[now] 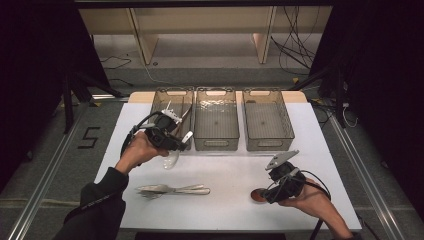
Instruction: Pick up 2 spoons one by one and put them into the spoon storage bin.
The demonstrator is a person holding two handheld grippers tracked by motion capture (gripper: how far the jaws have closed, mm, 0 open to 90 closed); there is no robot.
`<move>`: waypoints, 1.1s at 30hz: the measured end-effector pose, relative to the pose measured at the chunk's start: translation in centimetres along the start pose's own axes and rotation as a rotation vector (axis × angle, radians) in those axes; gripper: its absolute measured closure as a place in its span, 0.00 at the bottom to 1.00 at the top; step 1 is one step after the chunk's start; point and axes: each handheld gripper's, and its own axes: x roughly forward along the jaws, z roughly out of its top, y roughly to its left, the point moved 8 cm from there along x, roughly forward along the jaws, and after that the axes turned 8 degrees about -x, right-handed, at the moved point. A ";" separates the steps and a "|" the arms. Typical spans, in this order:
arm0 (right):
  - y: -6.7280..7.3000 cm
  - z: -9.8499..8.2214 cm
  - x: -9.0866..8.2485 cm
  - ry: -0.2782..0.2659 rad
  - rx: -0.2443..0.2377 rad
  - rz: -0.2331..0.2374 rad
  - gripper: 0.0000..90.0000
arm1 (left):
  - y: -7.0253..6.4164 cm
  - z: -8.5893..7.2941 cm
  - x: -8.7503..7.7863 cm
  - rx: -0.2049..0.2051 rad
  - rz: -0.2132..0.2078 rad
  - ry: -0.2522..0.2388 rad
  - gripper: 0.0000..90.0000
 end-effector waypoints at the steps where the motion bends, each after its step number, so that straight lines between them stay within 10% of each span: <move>1: 0.0 0.0 0.0 0.000 0.000 0.000 0.30 | 0.0 0.4 0.0 -0.001 0.002 -0.006 0.83; 33: -0.2 -0.2 -0.1 -0.005 -0.001 0.001 0.30 | 1.8 10.1 2.7 -0.080 0.063 -0.176 0.83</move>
